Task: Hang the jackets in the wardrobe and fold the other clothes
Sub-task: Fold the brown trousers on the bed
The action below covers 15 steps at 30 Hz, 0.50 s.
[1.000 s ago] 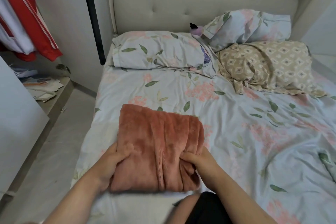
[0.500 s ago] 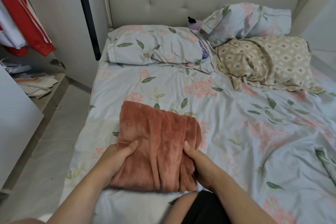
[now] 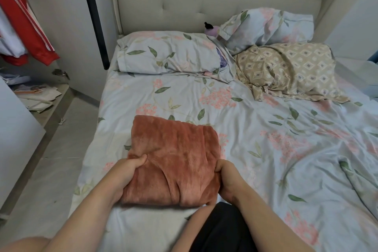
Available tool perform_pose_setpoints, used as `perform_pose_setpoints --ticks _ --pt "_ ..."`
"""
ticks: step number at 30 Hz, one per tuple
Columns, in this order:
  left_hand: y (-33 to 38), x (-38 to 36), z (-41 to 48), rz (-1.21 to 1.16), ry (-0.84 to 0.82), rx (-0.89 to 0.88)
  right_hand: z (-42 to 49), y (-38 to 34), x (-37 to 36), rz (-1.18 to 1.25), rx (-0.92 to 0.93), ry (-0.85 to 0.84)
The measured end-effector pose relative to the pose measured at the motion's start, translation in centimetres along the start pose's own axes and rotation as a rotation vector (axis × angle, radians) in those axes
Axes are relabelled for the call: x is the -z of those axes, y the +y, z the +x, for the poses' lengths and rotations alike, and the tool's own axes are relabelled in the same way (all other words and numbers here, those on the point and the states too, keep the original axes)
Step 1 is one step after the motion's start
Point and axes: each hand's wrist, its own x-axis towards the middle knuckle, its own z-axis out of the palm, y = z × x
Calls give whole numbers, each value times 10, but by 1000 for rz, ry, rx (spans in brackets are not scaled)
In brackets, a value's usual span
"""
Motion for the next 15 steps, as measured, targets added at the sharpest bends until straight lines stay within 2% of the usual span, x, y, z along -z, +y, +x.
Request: perform_pose_setpoints --ticks 3,6,9,11,12,15 --pt "-5 -3 -4 67 27 -49 -5 3 3 -33 -10 -1" --pt "-11 -1 -8 85 62 -109 -8 2 4 39 49 -159" --pt "-14 -1 -12 48 74 -112 -12 0 0 -204 126 -305" --pt "-15 0 -14 30 73 -104 -13 1 -5 -369 130 -282" --pt "-14 1 -14 22 76 -101 -12 0 -5 -362 106 -249" --pt "-12 9 -16 -17 78 -78 -9 1 1 -129 -7 -136"
